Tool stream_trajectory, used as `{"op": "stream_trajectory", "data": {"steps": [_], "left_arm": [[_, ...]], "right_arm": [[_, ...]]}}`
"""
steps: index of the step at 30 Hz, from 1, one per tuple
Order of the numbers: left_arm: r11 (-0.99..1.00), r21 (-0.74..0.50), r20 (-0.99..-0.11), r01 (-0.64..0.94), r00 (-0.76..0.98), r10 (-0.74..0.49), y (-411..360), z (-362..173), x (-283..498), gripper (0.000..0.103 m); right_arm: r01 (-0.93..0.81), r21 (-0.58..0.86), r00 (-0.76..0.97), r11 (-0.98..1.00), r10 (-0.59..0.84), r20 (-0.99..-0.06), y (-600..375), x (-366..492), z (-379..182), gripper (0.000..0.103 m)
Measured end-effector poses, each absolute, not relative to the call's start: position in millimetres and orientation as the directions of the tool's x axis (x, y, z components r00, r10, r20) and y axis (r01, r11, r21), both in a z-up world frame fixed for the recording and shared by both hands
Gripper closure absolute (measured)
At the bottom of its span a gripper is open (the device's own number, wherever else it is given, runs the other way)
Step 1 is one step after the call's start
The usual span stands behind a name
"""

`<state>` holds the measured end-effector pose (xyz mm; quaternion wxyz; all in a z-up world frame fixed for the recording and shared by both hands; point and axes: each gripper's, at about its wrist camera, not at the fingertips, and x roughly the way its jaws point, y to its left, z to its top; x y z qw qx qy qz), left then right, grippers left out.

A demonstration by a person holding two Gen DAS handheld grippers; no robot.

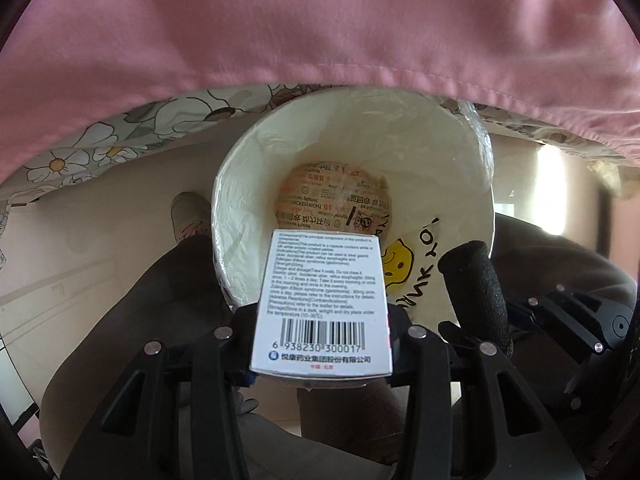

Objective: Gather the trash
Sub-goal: 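Open both tools to drop the box and tube into the bin, then move both open tools back toward the items on the bed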

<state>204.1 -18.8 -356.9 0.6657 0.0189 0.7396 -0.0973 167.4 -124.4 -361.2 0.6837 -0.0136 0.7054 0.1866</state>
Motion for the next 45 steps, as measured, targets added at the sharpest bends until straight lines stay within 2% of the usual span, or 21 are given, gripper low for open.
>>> {"op": "stream_trajectory", "data": {"steps": [12,19,21,22,23,24,38,45], "left_arm": [[0.989,-0.097,-0.983,0.113,-0.165,-0.078,-19,-412,211,0.057],[0.987,-0.115,-0.978,0.112,-0.187,-0.092,-23,-426,214,0.056],[0.988,-0.106,-0.977,0.113,-0.195,-0.082,-24,-430,214,0.047],[0.988,-0.099,-0.979,0.115,-0.192,-0.075,-25,-430,215,0.038],[0.989,-0.092,-0.980,0.119,-0.187,-0.069,-26,-431,215,0.033],[0.988,-0.087,-0.982,0.124,-0.180,-0.064,-27,-431,215,0.033],[0.985,-0.072,-0.983,0.159,-0.176,-0.044,-28,-426,212,0.032],[0.985,-0.080,-0.991,0.151,-0.117,-0.062,-23,-395,201,0.032]], "right_arm": [[-0.197,0.296,-0.145,0.935,0.271,-0.952,-123,168,-412,0.070],[-0.173,0.307,-0.153,0.936,0.283,-0.947,-132,171,-427,0.070],[-0.180,0.291,-0.158,0.940,0.264,-0.952,-131,172,-429,0.067],[-0.180,0.284,-0.161,0.942,0.256,-0.953,-132,173,-430,0.064],[-0.178,0.270,-0.158,0.946,0.243,-0.957,-130,172,-431,0.055],[-0.177,0.261,-0.152,0.949,0.236,-0.960,-132,173,-431,0.053],[-0.183,0.248,-0.143,0.951,0.224,-0.964,-138,170,-430,0.053],[-0.176,0.263,-0.121,0.949,0.244,-0.962,-141,167,-409,0.053]]}}
